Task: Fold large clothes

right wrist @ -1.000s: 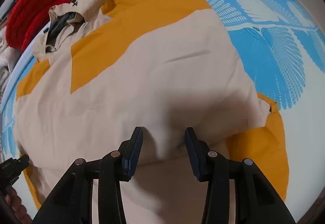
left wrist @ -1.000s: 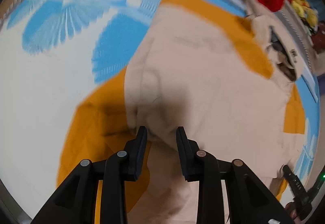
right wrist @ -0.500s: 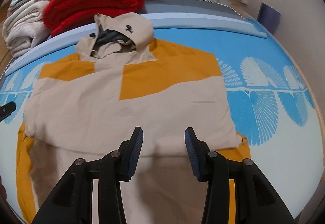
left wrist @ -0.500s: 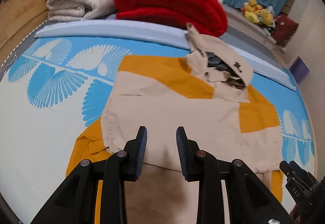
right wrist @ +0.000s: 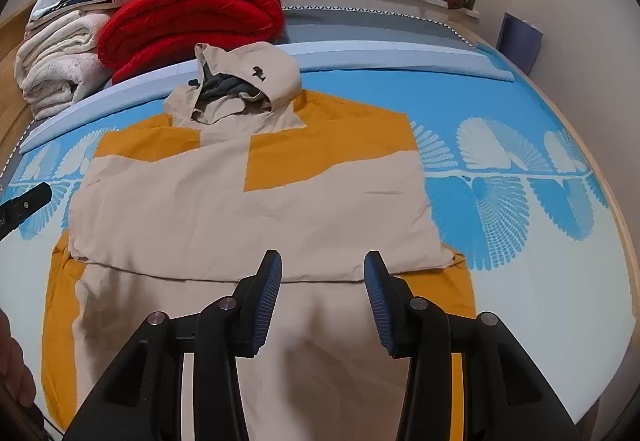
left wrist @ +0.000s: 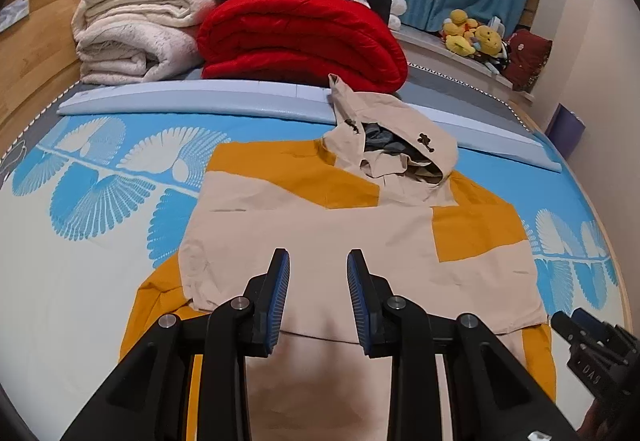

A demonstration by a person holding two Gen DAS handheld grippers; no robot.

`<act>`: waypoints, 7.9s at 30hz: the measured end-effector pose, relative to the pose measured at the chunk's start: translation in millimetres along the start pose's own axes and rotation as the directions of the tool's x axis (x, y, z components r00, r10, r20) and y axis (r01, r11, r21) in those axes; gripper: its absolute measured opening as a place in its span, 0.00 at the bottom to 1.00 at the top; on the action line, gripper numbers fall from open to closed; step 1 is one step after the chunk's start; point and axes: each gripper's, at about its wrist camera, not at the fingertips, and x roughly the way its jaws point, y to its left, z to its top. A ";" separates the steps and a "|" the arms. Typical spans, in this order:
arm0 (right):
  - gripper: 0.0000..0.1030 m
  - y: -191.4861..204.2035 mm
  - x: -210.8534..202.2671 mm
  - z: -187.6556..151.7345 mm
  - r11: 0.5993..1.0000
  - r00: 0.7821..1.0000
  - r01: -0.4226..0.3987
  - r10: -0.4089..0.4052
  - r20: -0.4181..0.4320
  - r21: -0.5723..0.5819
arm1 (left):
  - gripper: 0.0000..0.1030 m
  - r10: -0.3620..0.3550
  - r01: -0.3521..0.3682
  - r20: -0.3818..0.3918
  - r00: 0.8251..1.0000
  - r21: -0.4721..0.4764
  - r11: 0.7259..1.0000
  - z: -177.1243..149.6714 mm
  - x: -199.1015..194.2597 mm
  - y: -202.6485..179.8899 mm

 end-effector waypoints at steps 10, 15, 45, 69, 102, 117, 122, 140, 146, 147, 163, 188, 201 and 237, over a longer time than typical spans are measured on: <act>0.43 -25.1 -3.3 14.8 0.998 1.000 -0.030 0.030 0.005 0.056 | 0.23 0.040 -0.042 0.024 0.999 0.113 0.993 1.7 8.5 -9.5; 0.43 -48.6 1.5 23.6 0.995 1.000 -0.025 0.025 -0.001 0.100 | 0.20 0.045 -0.047 0.016 0.999 0.126 0.991 17.2 11.4 -8.1; 0.15 -60.2 84.5 39.8 0.993 0.995 -0.017 0.029 -0.100 0.119 | 0.17 -0.076 0.046 -0.170 0.983 -0.173 0.984 282.6 383.2 -21.9; 0.18 -90.3 2.8 65.8 0.945 0.975 -0.207 0.178 0.135 0.255 | 0.01 -0.307 0.286 -0.001 0.952 0.368 0.885 108.4 40.6 -93.2; 0.57 101.9 44.4 53.9 0.907 0.921 -0.376 0.388 0.026 -0.189 | 0.31 -0.257 0.128 -0.438 0.861 -0.303 0.944 -55.3 122.1 19.2; 0.02 10.0 40.3 49.1 0.781 0.821 -0.568 0.515 0.246 0.260 | 0.00 -0.234 0.215 -0.109 0.966 -0.163 0.963 1.3 38.7 2.7; 0.02 -1.9 87.0 27.7 0.823 0.915 -0.376 0.403 0.029 0.427 | 0.00 -0.209 0.169 -0.237 0.949 -0.178 0.969 -11.8 63.9 1.7; 0.75 10.8 111.0 51.2 0.939 0.961 -0.256 0.274 -0.047 0.231 | 0.34 -0.429 0.238 -0.410 0.805 -0.440 0.866 -55.6 119.1 7.9; 0.09 13.9 127.1 48.4 0.930 0.944 -0.300 0.322 -0.075 0.211 | 0.01 -0.429 0.282 -0.375 0.822 -0.387 0.878 -49.5 107.9 -4.5; 0.06 8.7 124.6 44.6 0.911 0.933 -0.333 0.356 -0.055 0.245 | 0.01 -0.410 0.286 -0.337 0.847 -0.361 0.888 -41.6 98.2 -2.7; 0.10 -24.5 164.4 4.0 0.789 0.911 -0.183 0.360 -0.201 0.586 | 0.23 -0.160 0.071 -0.396 0.904 -0.232 0.970 -28.9 90.7 28.6; 0.55 14.3 180.7 25.4 0.910 0.945 -0.175 0.262 -0.193 0.376 | 0.24 -0.094 0.041 -0.460 0.883 -0.124 0.991 -42.5 99.0 8.4; 0.55 15.1 30.2 56.1 0.975 0.948 -0.140 0.082 0.307 0.173 | 0.24 -0.074 0.057 -0.213 0.974 -0.085 0.995 -19.1 13.5 13.0; 0.23 -196.9 -50.6 -219.4 0.968 0.963 -0.094 0.148 -0.226 0.235 | 0.10 -0.080 -0.002 -0.551 0.830 -0.146 0.989 -204.8 -100.8 226.7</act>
